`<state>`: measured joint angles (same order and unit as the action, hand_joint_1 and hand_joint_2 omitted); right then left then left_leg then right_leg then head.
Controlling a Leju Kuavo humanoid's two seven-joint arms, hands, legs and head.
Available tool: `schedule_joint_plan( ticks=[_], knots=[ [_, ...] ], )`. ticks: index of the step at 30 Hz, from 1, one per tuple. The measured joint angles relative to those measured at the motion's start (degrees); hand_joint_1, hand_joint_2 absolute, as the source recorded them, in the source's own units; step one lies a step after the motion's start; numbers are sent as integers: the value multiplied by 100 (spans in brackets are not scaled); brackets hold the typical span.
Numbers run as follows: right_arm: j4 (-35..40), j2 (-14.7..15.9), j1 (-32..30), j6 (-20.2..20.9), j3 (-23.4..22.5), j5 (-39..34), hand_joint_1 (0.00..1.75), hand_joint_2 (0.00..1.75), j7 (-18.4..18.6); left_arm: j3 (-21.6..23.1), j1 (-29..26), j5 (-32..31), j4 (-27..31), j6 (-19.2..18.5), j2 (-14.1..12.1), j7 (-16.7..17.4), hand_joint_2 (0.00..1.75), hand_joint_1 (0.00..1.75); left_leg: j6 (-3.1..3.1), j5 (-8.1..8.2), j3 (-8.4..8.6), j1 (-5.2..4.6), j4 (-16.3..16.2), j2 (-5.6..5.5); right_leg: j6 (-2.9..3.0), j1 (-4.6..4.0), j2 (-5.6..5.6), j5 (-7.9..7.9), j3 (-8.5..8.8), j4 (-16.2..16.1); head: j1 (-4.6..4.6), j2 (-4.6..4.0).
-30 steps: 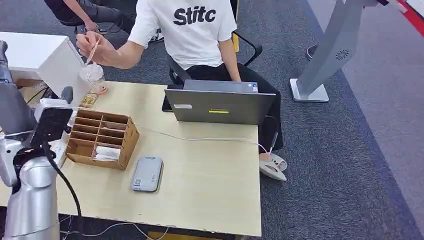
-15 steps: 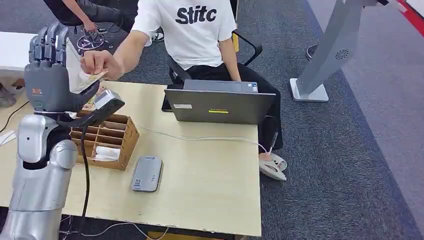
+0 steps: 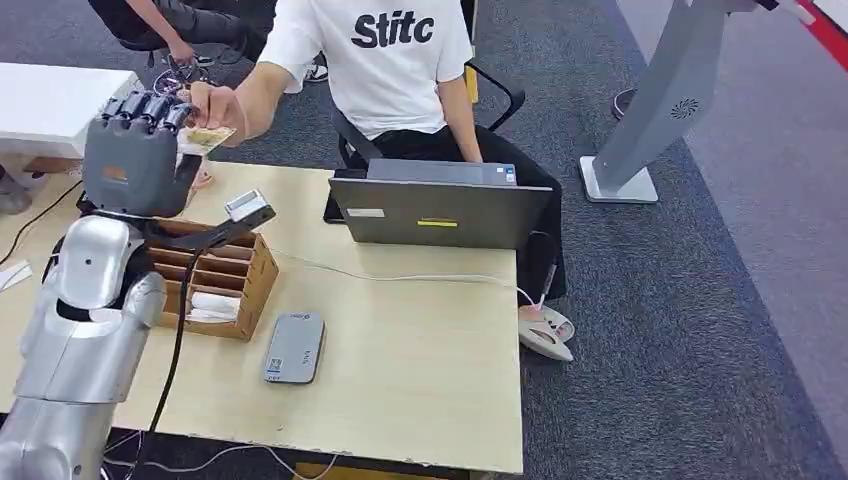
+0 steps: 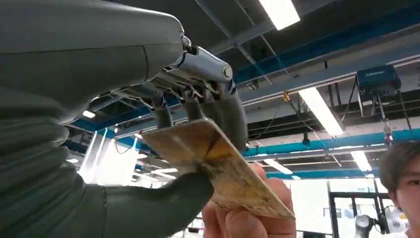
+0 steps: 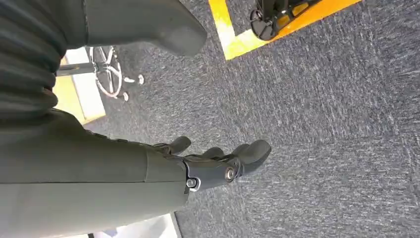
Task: Pass the card to the sensor for recognition and then transmit it.
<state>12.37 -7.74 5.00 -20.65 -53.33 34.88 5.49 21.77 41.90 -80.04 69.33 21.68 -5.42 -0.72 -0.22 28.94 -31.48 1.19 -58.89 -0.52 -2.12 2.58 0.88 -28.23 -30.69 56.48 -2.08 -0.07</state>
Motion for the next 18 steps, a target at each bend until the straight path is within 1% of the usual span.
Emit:
schedule_joint_plan(
  ticks=[8, 18],
  knots=[
    [0, 0, -2, 0, -2, 103, 0, 175, -2, 2, -11, 70, -41, 0, -68, 0, 175, 175, 0, 0, -1, 0, 0, -1, 0, 0, -1, 0, 0, 0, 2, 0],
    [0, 0, -1, -11, -4, 120, 0, 175, -2, 13, -103, 131, -41, -2, -68, -44, 175, 175, 1, -1, 0, 0, 0, -1, 0, 0, -1, 0, 0, 0, 2, 0]
  ],
)
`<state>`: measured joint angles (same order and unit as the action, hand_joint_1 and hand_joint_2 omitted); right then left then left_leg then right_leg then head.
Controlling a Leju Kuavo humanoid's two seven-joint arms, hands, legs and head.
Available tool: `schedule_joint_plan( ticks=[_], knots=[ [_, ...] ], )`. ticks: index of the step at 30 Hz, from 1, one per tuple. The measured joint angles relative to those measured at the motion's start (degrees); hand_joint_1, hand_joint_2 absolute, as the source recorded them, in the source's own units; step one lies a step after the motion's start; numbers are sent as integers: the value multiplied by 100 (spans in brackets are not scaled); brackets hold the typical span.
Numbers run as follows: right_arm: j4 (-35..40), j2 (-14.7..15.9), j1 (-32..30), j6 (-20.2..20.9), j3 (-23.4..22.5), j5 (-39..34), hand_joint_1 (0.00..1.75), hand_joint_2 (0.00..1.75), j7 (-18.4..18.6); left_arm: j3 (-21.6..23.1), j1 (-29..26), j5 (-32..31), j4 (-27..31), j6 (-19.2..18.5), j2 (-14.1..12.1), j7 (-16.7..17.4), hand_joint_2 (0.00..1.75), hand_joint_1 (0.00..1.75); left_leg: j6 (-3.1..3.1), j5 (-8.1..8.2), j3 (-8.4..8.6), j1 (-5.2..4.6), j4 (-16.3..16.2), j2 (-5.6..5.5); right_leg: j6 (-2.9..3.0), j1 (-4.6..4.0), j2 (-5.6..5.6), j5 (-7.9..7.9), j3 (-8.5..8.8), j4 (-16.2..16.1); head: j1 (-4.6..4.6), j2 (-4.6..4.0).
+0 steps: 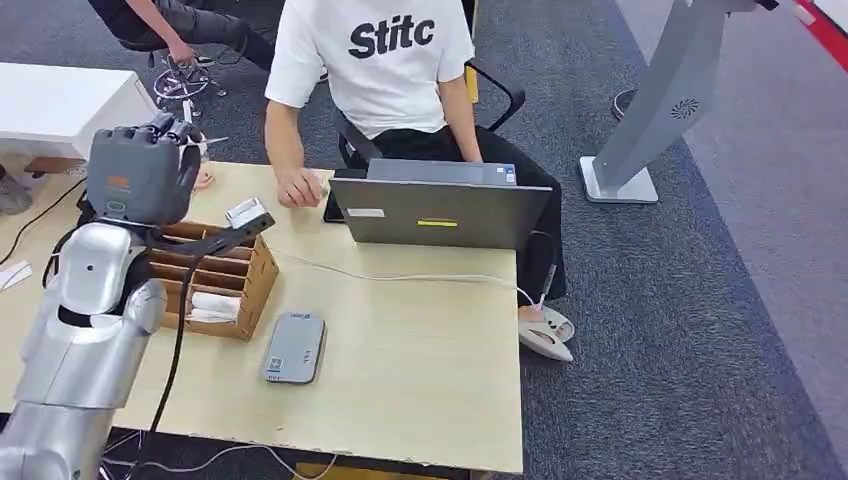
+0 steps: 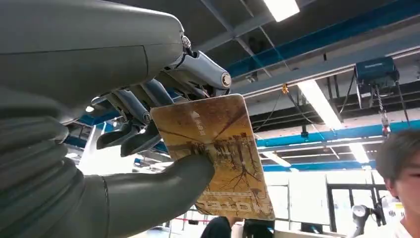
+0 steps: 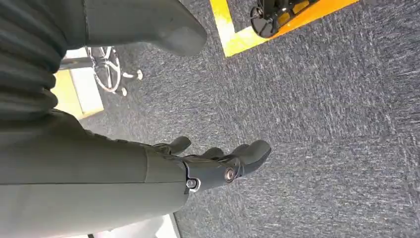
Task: Pass the card to the sensor for recognition and then transmit it.
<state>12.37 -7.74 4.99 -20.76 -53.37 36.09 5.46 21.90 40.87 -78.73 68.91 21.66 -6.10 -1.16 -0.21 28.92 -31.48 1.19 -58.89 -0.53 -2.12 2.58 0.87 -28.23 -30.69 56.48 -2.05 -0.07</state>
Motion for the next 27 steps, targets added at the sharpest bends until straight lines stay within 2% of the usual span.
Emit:
schedule_joint_plan(
  ticks=[8, 13, 17, 19, 23, 25, 27],
  knots=[
    [0, 0, 0, -9, -11, -4, 0, 175, -7, 103, -112, 153, 81, -79, 28, -94, 175, 175, 0, 0, 0, 0, 0, 0, 0, 0, -3, 0, 0, -1, 0, 0],
    [0, 0, 0, -9, -87, -70, 0, 175, -39, 445, -512, 568, 467, -629, 153, -92, 175, 175, 0, 1, -1, -1, 0, -1, 0, 1, -2, 0, 0, -2, 4, 0],
    [0, 0, 0, -9, -149, -85, 0, 175, -44, 627, -672, 625, 649, -728, 192, -90, 175, 175, 0, 1, -1, -1, 0, -1, 0, 1, -2, 0, -1, -2, 4, 0],
    [0, 0, -2, -9, -159, -92, 0, 175, -44, 684, -683, 729, 688, -821, 190, -118, 175, 175, 0, 0, 0, -1, 0, -1, 0, 0, -3, 0, 0, -2, 4, 0],
    [0, 0, -2, -9, -221, -175, 0, 175, -103, 894, -959, 1441, 916, -1386, 186, -300, 175, 175, 0, 0, 0, 0, 1, -1, 0, 0, -3, 0, 1, -1, 2, 0],
    [0, 0, -6, -9, -282, -192, 0, 175, -129, 1065, -1153, 1600, 1091, -1471, 142, -306, 175, 175, 0, 0, -1, 0, 1, 0, 0, 0, -3, 0, 0, -1, 0, 0],
    [0, 0, -7, -11, -315, -190, 0, 175, -149, 1245, -1272, 1491, 1263, -1458, 46, -204, 175, 175, 0, 0, -2, 0, 1, -1, -1, 0, -3, -1, 0, -1, 2, 0]
  ],
)
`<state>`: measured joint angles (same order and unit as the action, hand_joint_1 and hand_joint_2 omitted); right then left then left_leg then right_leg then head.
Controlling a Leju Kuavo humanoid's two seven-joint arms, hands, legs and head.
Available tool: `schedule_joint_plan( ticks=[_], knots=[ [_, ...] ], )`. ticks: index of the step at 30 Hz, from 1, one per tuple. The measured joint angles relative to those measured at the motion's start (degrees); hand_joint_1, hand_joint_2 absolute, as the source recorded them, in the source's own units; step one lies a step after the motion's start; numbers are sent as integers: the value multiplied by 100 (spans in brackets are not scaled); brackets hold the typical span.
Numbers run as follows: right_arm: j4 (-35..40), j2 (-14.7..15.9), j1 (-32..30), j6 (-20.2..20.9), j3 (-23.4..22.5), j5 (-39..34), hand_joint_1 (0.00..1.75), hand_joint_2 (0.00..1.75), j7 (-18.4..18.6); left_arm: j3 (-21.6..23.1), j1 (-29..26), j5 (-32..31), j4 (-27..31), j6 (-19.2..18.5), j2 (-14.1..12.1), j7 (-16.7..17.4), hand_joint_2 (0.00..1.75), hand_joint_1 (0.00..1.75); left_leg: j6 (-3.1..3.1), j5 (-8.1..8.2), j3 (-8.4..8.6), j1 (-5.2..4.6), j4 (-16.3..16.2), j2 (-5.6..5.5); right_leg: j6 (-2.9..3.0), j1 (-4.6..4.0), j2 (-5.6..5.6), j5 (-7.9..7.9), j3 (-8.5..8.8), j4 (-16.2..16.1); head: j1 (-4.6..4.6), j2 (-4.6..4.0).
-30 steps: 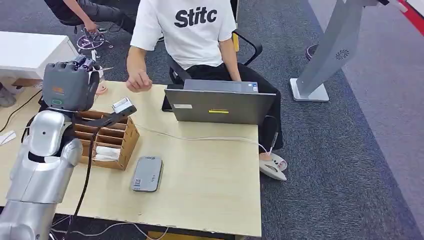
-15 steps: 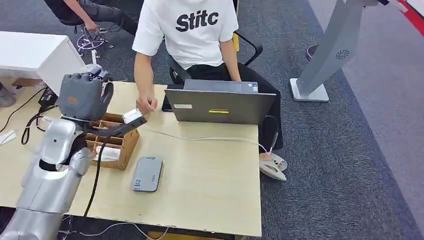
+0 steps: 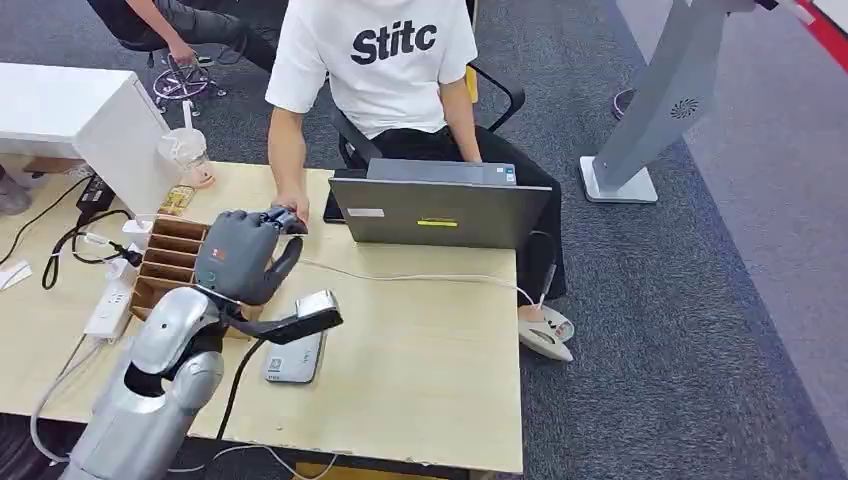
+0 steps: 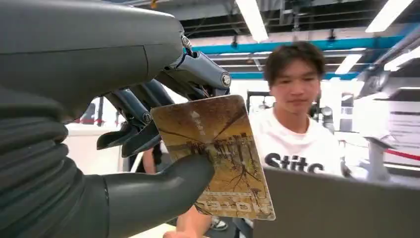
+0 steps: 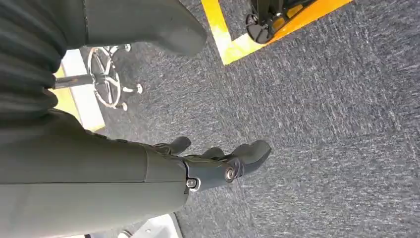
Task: Pass the card to the sensor for recognition and then transmit it.
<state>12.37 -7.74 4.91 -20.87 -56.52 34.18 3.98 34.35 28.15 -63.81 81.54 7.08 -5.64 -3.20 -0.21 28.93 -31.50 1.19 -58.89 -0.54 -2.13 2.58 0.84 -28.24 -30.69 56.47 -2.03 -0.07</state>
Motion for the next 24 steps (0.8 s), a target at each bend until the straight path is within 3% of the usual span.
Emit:
schedule_joint_plan(
  ticks=[5, 11, 24],
  knots=[
    [0, 0, 0, 0, -39, 16, 0, 175, -7, 383, -196, -222, 252, -147, -284, 313, 175, 175, -1, 0, 1, 0, 0, 0, 0, 0, -3, -1, 0, 0, 0, 0],
    [0, 0, 0, -2, -116, 75, 0, 175, -7, 586, -357, -62, 107, -363, -560, 311, 175, 175, -1, -1, 2, 1, 1, 1, 0, 0, -2, 0, 0, 1, 2, 0],
    [0, 0, -3, -9, -164, 138, 0, 175, -4, 704, -919, -163, -506, -306, -955, 328, 175, 175, -1, -1, -2, 0, 1, 1, 0, 0, -2, -1, -4, 0, 0, 0]
  ],
)
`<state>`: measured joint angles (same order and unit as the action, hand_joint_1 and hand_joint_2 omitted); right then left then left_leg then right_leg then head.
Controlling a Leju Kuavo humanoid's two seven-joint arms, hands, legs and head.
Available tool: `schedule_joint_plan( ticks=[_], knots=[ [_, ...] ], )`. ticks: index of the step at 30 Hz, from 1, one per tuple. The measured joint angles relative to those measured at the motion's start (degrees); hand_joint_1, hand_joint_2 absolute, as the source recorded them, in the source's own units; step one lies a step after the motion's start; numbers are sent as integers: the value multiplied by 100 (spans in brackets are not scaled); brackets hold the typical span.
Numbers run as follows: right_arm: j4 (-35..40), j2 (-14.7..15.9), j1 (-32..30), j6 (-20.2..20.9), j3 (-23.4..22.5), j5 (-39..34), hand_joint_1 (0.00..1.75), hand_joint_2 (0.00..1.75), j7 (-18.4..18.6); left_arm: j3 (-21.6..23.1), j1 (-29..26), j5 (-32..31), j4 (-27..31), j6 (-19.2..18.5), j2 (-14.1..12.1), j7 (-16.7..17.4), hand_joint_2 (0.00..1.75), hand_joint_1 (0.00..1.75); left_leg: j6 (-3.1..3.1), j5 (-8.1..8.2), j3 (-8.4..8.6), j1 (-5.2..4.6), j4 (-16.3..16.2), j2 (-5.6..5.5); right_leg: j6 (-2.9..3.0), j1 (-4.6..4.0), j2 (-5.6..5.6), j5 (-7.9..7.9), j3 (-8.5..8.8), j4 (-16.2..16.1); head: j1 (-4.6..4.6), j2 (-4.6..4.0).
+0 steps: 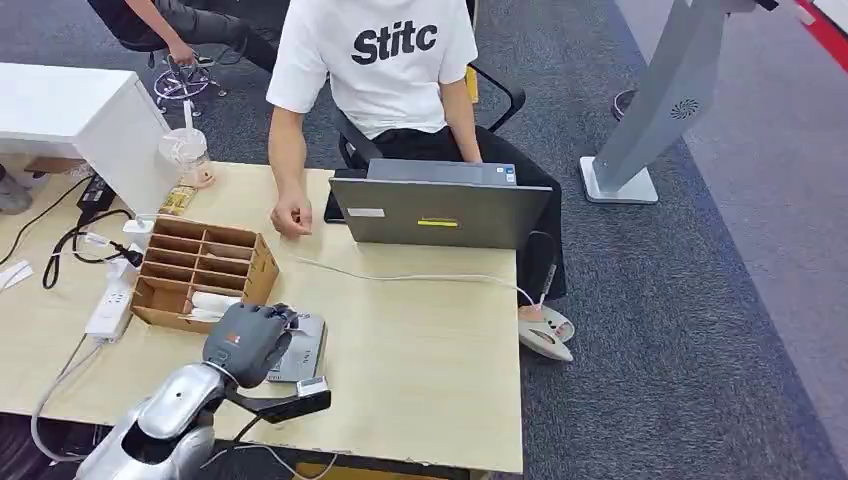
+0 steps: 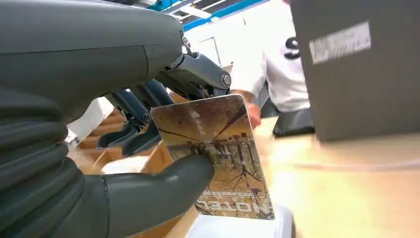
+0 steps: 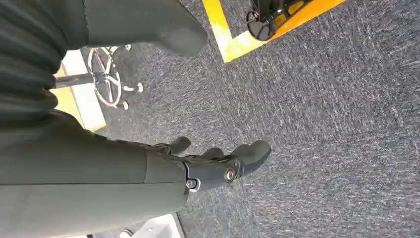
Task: Pass the card to the sensor for recognition and then transmit it.
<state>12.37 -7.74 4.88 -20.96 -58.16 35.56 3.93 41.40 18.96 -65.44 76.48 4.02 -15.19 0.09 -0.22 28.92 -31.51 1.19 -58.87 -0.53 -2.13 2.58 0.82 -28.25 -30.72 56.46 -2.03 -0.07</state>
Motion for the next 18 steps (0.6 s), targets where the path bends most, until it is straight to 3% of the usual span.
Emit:
schedule_joint_plan(
  ticks=[18],
  knots=[
    [0, 0, 2, -57, 0, 168, 0, 175, 17, 0, -142, -271, -533, 254, -7, 188, 175, 175, 0, -1, 9, 0, 0, -4, 0, 0, -5, 0, 14, 0, 0, 0]
  ],
)
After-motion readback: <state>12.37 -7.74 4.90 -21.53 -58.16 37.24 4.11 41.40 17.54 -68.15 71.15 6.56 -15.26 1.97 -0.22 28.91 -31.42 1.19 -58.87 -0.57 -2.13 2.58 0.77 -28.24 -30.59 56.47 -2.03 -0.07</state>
